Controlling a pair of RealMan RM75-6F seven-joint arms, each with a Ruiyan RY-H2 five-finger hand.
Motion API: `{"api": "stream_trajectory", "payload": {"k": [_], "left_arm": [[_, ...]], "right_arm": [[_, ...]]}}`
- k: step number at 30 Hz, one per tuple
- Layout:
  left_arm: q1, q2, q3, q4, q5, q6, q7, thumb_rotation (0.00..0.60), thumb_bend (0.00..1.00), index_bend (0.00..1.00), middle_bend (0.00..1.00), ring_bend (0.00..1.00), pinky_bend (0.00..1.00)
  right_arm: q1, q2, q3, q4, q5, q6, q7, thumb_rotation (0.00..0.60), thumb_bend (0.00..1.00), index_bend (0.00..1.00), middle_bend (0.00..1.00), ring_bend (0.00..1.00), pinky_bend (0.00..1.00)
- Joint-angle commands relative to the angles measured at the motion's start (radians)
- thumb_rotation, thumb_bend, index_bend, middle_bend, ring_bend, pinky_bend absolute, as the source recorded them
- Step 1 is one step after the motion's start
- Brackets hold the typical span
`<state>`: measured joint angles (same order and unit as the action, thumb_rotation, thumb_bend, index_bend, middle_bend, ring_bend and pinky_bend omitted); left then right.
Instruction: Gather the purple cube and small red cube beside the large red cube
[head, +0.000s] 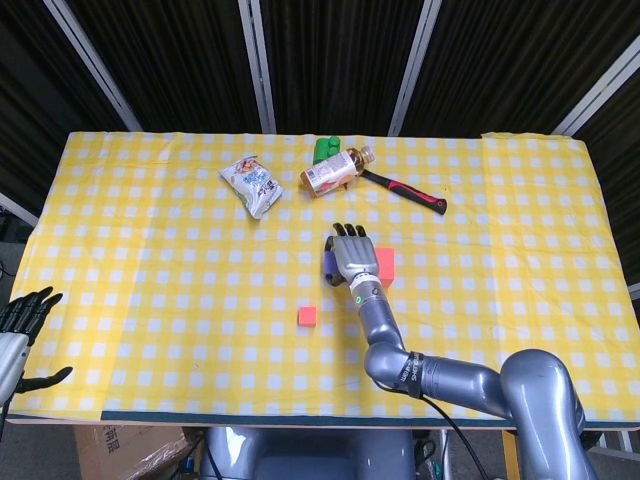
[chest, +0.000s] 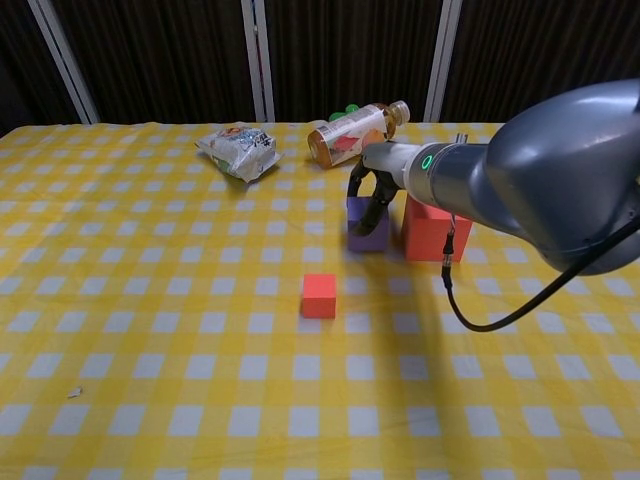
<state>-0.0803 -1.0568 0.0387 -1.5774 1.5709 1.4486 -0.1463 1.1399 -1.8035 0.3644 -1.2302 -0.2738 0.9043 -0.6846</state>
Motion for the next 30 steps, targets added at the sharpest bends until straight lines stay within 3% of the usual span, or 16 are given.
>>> {"api": "stream_trajectory", "payload": {"k": [1,24,30], "left_arm": [[0.0,0.0,0.0,0.0,-0.001,0.0,0.0,0.6,0.08,0.0,0.0,0.0,0.02],[0.003,0.002,0.001,-0.003,0.004,0.005,0.0,0.6,0.08,0.0,0.0,0.0,0.02],[0.002,0.002,0.002,-0.005,0.004,0.003,0.001,0.6,0.08,0.0,0.0,0.0,0.02]], "right_arm": [[-0.001,0.001,-0.005,0.0,0.001,0.001,-0.005,0.6,0.37,0.48,0.1,0.0,0.0],[-0.008,0.025,-0.025,-0.022,0.021,0.0,-0.029,0.6,0.37,0.48,0.1,0.0,0.0],[-0.009,0.028,-0.03,-0.025,0.018,0.002,-0.032,0.6,0.37,0.42,0.1,0.0,0.0]]}}
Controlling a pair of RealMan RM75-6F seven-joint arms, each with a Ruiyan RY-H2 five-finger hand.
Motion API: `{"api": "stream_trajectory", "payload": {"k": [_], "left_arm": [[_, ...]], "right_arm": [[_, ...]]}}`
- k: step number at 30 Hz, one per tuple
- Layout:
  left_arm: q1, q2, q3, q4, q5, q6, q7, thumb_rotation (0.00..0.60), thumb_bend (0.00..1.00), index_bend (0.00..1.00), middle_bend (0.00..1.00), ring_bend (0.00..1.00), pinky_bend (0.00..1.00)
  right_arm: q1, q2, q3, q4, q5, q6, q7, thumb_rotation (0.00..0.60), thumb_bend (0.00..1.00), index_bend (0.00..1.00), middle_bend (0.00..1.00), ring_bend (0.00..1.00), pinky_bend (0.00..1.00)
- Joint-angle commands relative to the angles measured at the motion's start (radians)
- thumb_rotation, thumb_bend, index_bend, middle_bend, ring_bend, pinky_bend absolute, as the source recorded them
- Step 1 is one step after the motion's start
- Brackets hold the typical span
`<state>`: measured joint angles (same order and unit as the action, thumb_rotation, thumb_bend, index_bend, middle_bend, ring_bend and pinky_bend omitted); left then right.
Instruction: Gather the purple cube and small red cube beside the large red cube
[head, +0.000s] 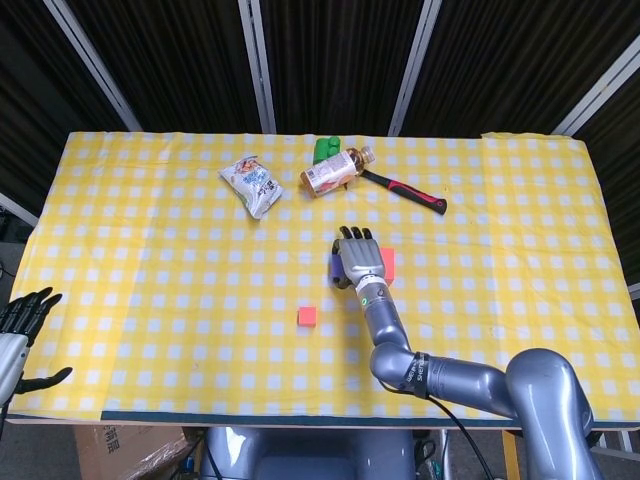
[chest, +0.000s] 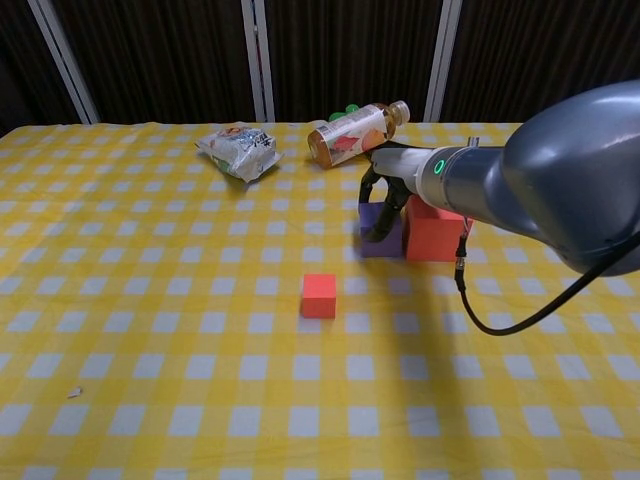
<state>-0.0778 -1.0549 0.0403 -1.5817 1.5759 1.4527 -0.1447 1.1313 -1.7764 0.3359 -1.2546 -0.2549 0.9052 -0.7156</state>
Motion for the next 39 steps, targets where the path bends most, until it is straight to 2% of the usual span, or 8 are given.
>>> {"api": "stream_trajectory", "payload": {"k": [1,12,20,26,30,39], "left_arm": [[-0.001,0.0,0.0,-0.001,-0.001,-0.002,0.0,0.6,0.08,0.0,0.0,0.0,0.02],[-0.003,0.0,0.0,-0.003,0.002,-0.003,0.003,0.6,0.08,0.0,0.0,0.0,0.02],[-0.002,0.001,0.0,-0.003,0.003,0.0,-0.001,0.6,0.08,0.0,0.0,0.0,0.02],[-0.002,0.002,0.002,-0.002,0.008,0.001,-0.005,0.6,0.08,0.0,0.0,0.0,0.02],[-0.003,0.002,0.002,-0.003,0.012,0.002,-0.006,0.6,0.08,0.0,0.0,0.0,0.02],[-0.003,0.001,0.003,-0.004,0.019,0.006,-0.002,0.6,0.08,0.0,0.0,0.0,0.02]], "right_arm": [[-0.001,0.001,-0.001,-0.002,-0.001,0.001,0.0,0.6,0.37,0.41,0.1,0.0,0.0],[-0.001,0.012,-0.004,-0.031,-0.008,0.013,-0.004,0.6,0.37,0.22,0.05,0.0,0.0],[0.0,0.032,-0.007,-0.092,-0.012,0.045,-0.019,0.6,0.37,0.21,0.04,0.0,0.0],[-0.003,0.073,-0.002,-0.222,-0.047,0.082,-0.022,0.6,0.37,0.21,0.04,0.0,0.0],[0.002,0.107,-0.002,-0.319,-0.06,0.071,-0.025,0.6,0.37,0.27,0.04,0.0,0.0],[0.023,0.102,-0.028,-0.459,-0.061,0.16,-0.057,0.6,0.37,0.32,0.04,0.0,0.0]]}}
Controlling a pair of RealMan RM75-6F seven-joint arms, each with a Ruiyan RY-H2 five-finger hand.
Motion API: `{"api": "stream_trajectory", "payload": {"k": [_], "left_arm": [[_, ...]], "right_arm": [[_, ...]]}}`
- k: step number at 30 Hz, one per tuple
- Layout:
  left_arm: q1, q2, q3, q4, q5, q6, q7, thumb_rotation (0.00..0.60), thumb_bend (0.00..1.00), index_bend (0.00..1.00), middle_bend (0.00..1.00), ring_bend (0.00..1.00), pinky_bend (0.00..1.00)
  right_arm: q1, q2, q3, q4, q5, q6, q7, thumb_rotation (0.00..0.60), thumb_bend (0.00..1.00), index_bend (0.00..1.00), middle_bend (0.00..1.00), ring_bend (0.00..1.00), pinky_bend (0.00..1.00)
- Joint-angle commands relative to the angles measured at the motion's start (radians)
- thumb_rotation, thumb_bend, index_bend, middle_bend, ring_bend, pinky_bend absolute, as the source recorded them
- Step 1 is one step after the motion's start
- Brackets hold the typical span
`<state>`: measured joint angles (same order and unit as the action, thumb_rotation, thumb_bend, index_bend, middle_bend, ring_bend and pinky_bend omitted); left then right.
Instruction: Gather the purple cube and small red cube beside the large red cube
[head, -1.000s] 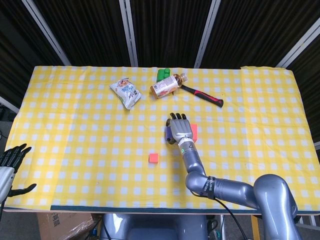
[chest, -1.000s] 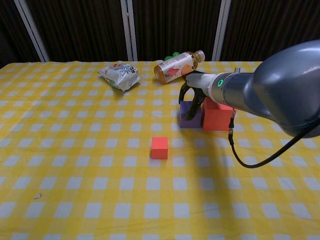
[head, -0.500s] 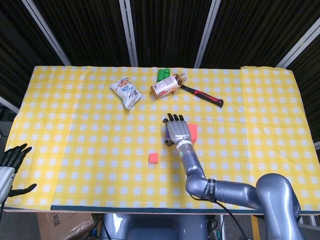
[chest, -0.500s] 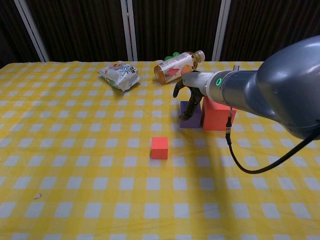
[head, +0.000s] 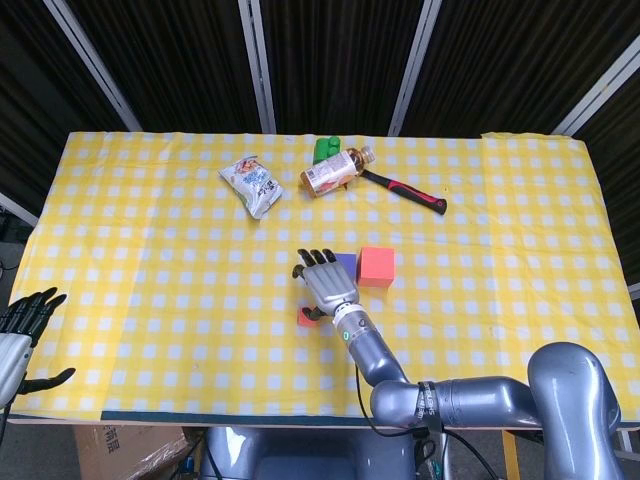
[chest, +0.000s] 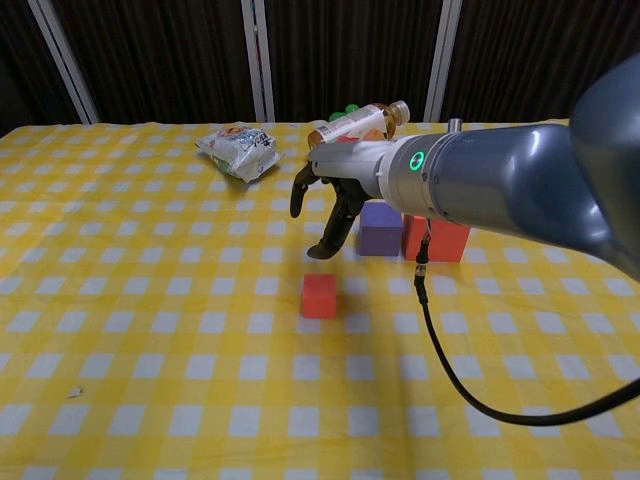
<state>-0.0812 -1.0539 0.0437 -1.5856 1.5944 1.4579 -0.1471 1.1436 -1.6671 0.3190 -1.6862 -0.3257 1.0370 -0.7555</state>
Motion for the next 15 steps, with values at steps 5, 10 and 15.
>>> {"api": "stream_trajectory", "payload": {"k": [5,10,15], "left_arm": [[0.001,0.0,0.001,0.001,0.005,0.006,0.0,0.6,0.08,0.0,0.0,0.0,0.02],[0.002,0.001,0.002,0.003,0.01,0.01,-0.004,0.6,0.08,0.0,0.0,0.0,0.02],[0.003,0.002,0.005,0.004,0.016,0.014,-0.008,0.6,0.08,0.0,0.0,0.0,0.02]], "right_arm": [[0.02,-0.036,-0.028,-0.04,0.027,0.067,-0.031,0.6,0.37,0.34,0.04,0.0,0.0],[0.021,-0.065,-0.048,-0.034,0.032,0.088,-0.038,0.6,0.37,0.34,0.04,0.0,0.0],[0.02,-0.081,-0.058,-0.027,0.037,0.106,-0.047,0.6,0.37,0.32,0.04,0.0,0.0]]}}
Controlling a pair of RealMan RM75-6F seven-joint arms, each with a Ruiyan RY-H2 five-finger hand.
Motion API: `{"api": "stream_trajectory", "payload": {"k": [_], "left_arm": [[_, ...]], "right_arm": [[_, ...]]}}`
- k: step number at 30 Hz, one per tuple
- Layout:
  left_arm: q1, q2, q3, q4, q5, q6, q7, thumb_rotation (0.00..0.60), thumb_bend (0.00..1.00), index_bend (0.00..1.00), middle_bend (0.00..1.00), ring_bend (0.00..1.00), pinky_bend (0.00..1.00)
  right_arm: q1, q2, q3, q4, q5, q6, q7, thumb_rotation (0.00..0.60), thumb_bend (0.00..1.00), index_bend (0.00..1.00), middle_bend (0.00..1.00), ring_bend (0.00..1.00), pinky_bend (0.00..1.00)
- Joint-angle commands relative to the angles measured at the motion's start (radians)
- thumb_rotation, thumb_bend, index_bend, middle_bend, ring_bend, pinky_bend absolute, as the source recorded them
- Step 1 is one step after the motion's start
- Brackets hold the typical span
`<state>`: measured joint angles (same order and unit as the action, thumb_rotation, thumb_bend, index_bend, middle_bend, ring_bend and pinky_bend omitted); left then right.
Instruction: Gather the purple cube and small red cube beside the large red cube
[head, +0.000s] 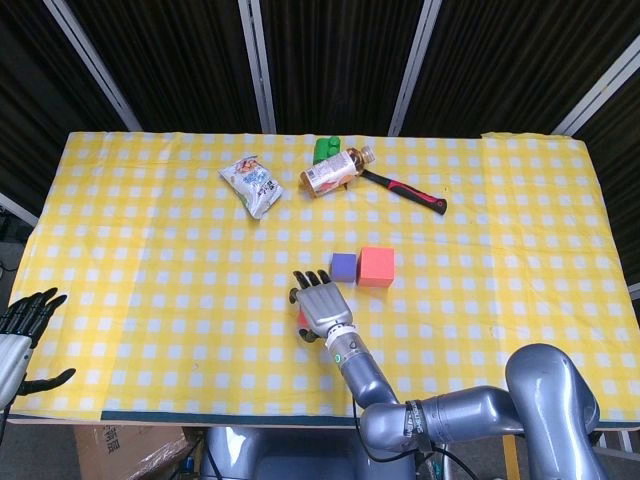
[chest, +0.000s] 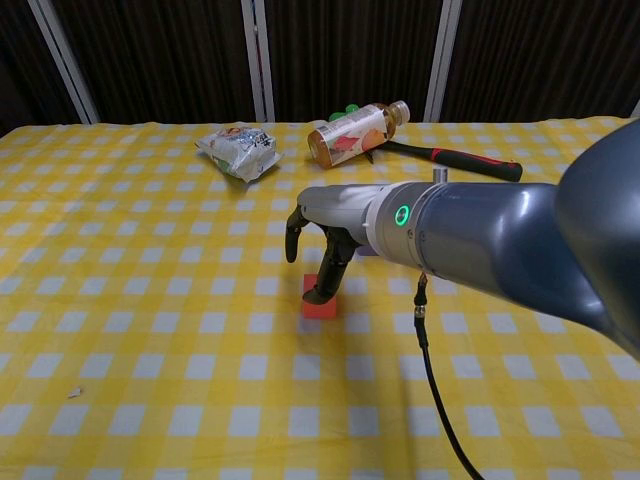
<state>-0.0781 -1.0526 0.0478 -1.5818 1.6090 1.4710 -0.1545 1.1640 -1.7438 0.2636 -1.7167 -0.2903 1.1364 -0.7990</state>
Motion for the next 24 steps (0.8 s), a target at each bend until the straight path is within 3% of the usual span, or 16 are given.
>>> {"api": "stream_trajectory", "payload": {"k": [1,24], "left_arm": [[0.0,0.001,0.002,0.0,0.004,0.001,-0.002,0.6,0.08,0.0,0.0,0.0,0.02],[-0.001,0.003,0.005,-0.002,0.009,0.003,-0.006,0.6,0.08,0.0,0.0,0.0,0.02]], "right_arm": [[0.0,-0.008,-0.003,0.007,0.004,0.011,-0.006,0.6,0.37,0.32,0.04,0.0,0.0],[-0.025,-0.07,-0.002,0.069,0.025,0.029,-0.02,0.6,0.37,0.32,0.04,0.0,0.0]]}}
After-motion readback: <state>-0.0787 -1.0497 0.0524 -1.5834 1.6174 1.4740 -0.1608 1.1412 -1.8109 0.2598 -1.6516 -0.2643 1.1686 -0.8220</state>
